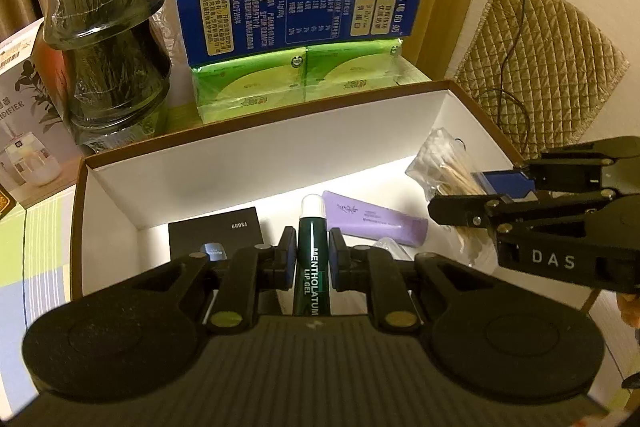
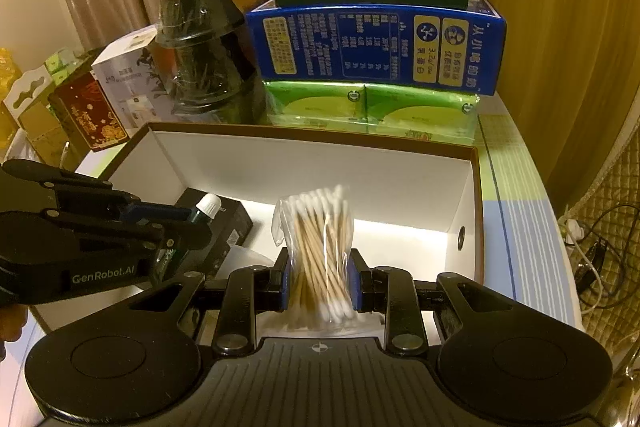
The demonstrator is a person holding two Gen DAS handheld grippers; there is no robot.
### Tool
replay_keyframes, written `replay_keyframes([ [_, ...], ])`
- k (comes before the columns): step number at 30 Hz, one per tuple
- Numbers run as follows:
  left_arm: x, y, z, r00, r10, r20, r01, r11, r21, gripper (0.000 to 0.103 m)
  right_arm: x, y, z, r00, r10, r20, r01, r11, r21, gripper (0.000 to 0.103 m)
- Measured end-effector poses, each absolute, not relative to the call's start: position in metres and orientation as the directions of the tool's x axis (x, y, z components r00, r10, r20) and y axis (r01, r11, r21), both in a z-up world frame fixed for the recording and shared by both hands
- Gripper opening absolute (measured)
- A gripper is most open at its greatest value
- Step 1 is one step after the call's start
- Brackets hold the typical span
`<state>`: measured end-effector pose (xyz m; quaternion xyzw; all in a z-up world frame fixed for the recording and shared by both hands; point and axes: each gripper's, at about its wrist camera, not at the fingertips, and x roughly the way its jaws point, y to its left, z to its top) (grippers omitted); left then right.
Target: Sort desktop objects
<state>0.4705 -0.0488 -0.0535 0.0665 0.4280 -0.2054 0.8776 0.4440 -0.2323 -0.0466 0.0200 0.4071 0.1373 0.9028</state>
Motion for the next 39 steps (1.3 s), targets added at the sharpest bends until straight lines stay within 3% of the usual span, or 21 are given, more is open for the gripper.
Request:
replay_keyframes([
  [30, 0.517, -0.054, -0.08, 0.532, -0.263, -0.804, 0.368, 0.928, -0.06, 0.013, 0.478, -0.228, -0.069, 0.606, 0.265, -0.75, -0.212, 0.963, 0.17, 0.025],
  [39, 0.521, -0.045, -0.08, 0.541, -0.236, -0.807, 0.347, 0.937, -0.042, 0.018, 0.484, -0.225, -0.075, 0.591, 0.271, -0.76, -0.21, 0.961, 0.18, 0.025],
])
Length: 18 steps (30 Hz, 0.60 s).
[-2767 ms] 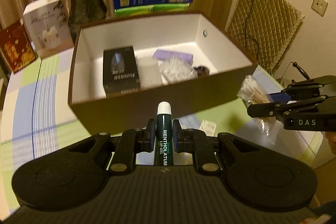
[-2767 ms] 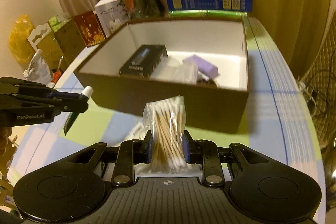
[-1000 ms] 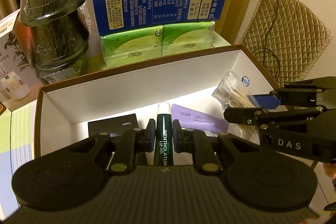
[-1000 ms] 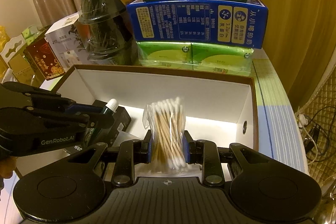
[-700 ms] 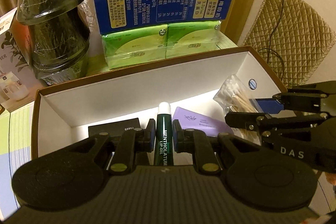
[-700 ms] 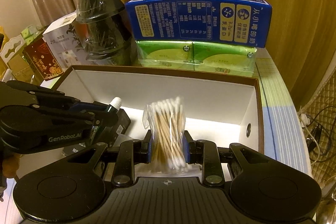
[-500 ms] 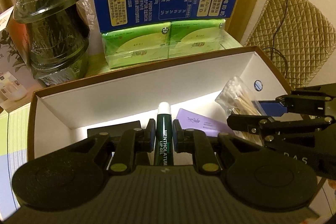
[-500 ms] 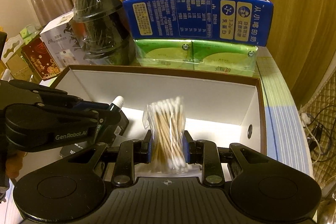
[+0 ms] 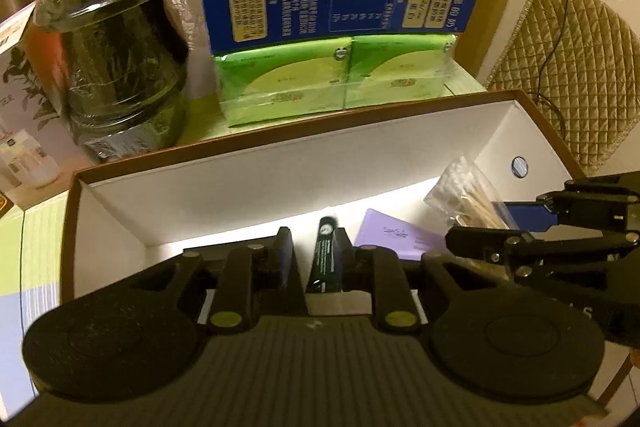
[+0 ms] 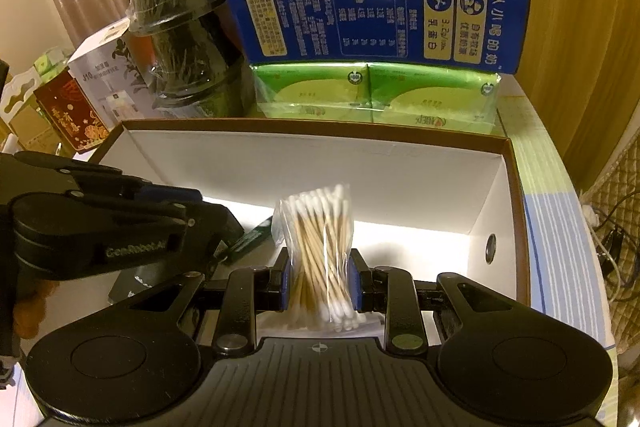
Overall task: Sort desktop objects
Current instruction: 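Open both grippers to drop the lip balm and swab bag inside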
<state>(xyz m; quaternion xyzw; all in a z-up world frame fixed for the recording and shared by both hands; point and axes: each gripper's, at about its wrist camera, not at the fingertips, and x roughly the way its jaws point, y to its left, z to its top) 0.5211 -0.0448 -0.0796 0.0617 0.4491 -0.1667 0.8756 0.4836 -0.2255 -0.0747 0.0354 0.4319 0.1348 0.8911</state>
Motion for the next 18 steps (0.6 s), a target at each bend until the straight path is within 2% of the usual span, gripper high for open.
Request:
replay_keyframes([
  [8, 0.522, -0.034, -0.079, 0.545, -0.213, -0.811, 0.326, 0.945, -0.029, 0.02, 0.49, -0.218, -0.078, 0.587, 0.279, -0.76, -0.217, 0.959, 0.185, 0.025],
  [12, 0.521, -0.032, -0.079, 0.547, -0.208, -0.811, 0.32, 0.947, -0.027, 0.023, 0.494, -0.214, -0.076, 0.614, 0.302, -0.73, -0.233, 0.952, 0.198, 0.025],
  [13, 0.521, -0.031, -0.079, 0.547, -0.207, -0.811, 0.319, 0.947, -0.027, 0.023, 0.494, -0.212, -0.075, 0.623, 0.305, -0.72, -0.237, 0.951, 0.198, 0.029],
  [15, 0.52, -0.029, -0.079, 0.547, -0.205, -0.812, 0.315, 0.949, -0.027, 0.028, 0.495, -0.211, -0.073, 0.649, 0.304, -0.698, -0.238, 0.952, 0.193, 0.048],
  [16, 0.519, -0.028, -0.079, 0.547, -0.202, -0.812, 0.311, 0.95, -0.027, 0.031, 0.494, -0.211, -0.072, 0.661, 0.302, -0.687, -0.237, 0.953, 0.191, 0.066],
  [17, 0.518, -0.027, -0.079, 0.547, -0.202, -0.812, 0.31, 0.95, -0.027, 0.034, 0.493, -0.211, -0.071, 0.67, 0.298, -0.68, -0.234, 0.954, 0.187, 0.072],
  [18, 0.517, -0.026, -0.079, 0.547, -0.202, -0.812, 0.309, 0.951, -0.028, 0.034, 0.492, -0.211, -0.07, 0.676, 0.297, -0.675, -0.235, 0.954, 0.184, 0.072],
])
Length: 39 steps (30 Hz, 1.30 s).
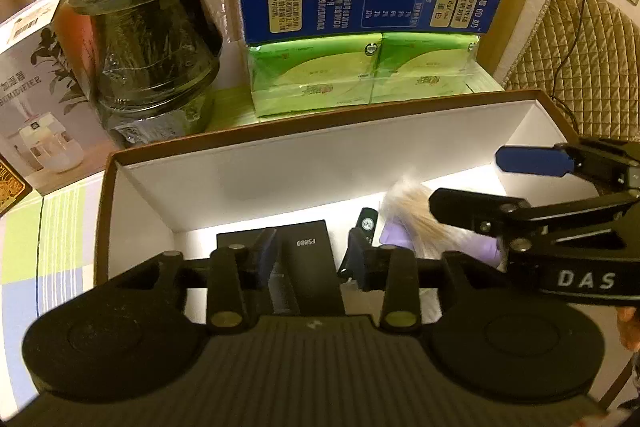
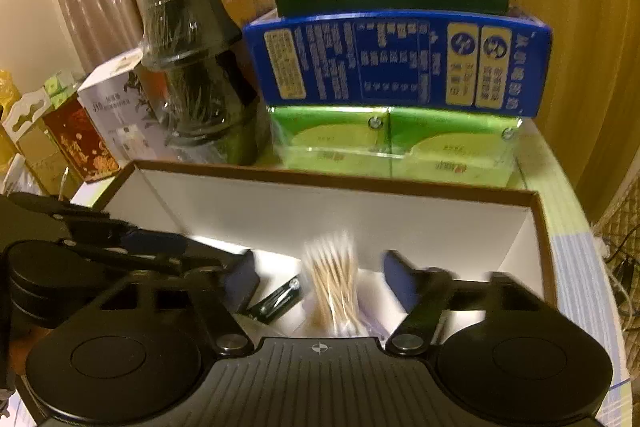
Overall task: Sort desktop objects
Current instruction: 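Open both grippers to drop the lip balm and swab bag inside, then withdraw both grippers from the box toward the remaining table items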
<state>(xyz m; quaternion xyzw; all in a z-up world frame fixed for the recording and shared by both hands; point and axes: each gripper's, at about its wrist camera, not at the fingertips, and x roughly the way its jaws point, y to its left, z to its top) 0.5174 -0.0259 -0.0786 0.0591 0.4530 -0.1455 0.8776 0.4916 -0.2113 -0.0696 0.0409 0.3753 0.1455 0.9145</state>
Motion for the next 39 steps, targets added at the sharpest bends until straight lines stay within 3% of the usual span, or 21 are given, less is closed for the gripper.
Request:
replay_keyframes([
  [4, 0.515, -0.021, -0.076, 0.551, -0.191, -0.812, 0.299, 0.954, -0.021, 0.039, 0.489, -0.213, -0.068, 0.664, 0.289, -0.69, -0.238, 0.956, 0.171, 0.078],
  [8, 0.511, -0.015, -0.07, 0.562, -0.176, -0.808, 0.284, 0.959, -0.012, 0.05, 0.48, -0.217, -0.064, 0.659, 0.284, -0.697, -0.234, 0.957, 0.169, 0.091],
  [12, 0.505, -0.013, -0.064, 0.57, -0.167, -0.804, 0.278, 0.961, -0.002, 0.064, 0.472, -0.219, -0.061, 0.657, 0.272, -0.703, -0.23, 0.961, 0.156, 0.094],
  [30, 0.451, -0.013, -0.028, 0.606, -0.145, -0.782, 0.255, 0.967, 0.019, 0.083, 0.419, -0.229, -0.032, 0.664, 0.258, -0.702, -0.191, 0.966, 0.175, 0.101],
  [39, 0.416, -0.008, -0.017, 0.62, -0.133, -0.773, 0.222, 0.975, 0.01, 0.083, 0.385, -0.233, -0.021, 0.686, 0.248, -0.684, -0.139, 0.967, 0.212, 0.101],
])
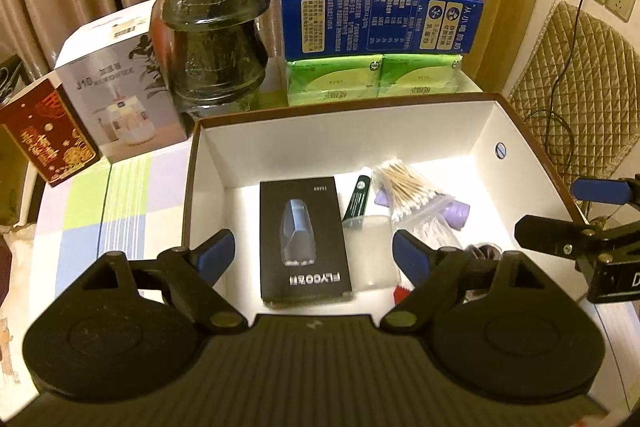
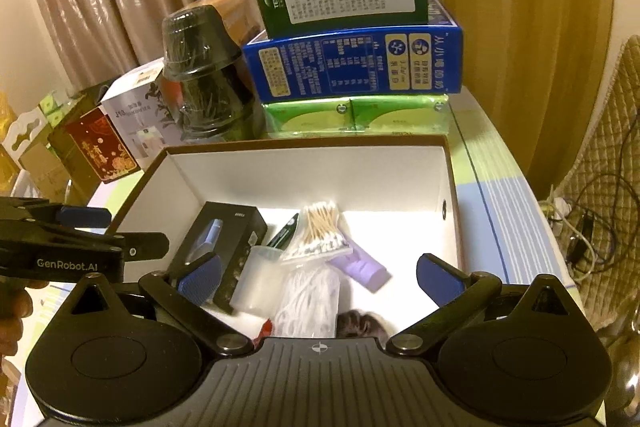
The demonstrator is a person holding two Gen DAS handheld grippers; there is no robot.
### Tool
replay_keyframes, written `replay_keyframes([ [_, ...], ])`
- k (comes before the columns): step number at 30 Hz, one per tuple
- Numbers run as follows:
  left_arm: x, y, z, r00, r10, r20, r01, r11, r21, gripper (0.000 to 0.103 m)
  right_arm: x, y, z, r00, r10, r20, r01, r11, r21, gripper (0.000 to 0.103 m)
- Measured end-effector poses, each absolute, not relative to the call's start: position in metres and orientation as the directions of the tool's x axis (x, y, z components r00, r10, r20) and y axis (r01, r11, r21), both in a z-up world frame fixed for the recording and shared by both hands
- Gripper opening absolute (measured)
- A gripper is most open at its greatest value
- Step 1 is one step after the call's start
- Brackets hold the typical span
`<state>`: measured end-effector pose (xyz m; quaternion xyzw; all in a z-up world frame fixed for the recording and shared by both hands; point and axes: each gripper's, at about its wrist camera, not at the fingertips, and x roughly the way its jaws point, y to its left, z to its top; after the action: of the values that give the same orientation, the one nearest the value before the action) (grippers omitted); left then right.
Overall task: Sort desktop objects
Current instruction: 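Withdraw both grippers from the box toward the remaining table items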
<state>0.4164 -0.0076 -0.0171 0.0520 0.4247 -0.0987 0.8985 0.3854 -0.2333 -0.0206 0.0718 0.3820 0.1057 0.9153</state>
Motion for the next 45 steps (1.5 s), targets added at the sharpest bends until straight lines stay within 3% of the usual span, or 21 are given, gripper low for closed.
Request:
replay_keyframes([
  [23, 0.328, -0.008, 0.003, 0.644, -0.154, -0.749, 0.226, 0.974, -0.007, 0.084, 0.299, -0.23, 0.0, 0.707, 0.278, -0.651, -0.158, 0.958, 0.239, 0.101],
  [45, 0.256, -0.008, -0.011, 0.612, -0.122, -0.782, 0.212, 0.977, 0.013, 0.084, 0.235, -0.206, -0.016, 0.642, 0.317, -0.698, -0.21, 0.948, 0.237, 0.101],
])
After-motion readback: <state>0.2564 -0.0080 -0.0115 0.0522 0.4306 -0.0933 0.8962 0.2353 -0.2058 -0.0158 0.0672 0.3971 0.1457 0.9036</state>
